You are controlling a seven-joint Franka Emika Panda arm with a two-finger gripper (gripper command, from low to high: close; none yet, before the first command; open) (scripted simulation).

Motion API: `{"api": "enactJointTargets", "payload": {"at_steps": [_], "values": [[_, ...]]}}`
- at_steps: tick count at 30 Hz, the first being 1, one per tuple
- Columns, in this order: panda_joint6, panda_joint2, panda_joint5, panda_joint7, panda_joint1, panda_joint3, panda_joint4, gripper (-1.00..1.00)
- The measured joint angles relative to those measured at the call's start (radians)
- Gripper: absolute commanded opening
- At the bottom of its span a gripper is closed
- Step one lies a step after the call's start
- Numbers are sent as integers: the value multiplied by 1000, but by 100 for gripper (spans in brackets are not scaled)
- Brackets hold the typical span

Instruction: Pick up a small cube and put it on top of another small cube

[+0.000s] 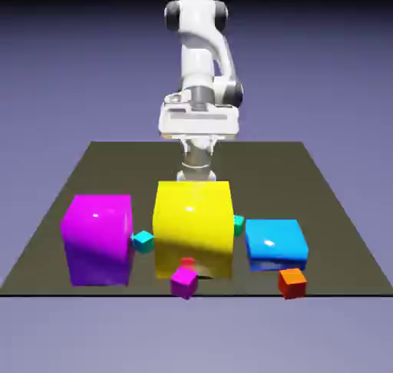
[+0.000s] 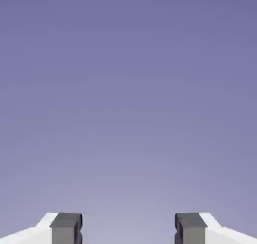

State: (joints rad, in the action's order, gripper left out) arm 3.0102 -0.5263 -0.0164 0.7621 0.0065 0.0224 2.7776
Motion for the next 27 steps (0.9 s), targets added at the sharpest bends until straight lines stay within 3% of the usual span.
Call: {"api": "enactJointTargets", "payload": {"at_steps": [27], "values": [[-600,979,-366,472,-124,501,-724,0]]}}
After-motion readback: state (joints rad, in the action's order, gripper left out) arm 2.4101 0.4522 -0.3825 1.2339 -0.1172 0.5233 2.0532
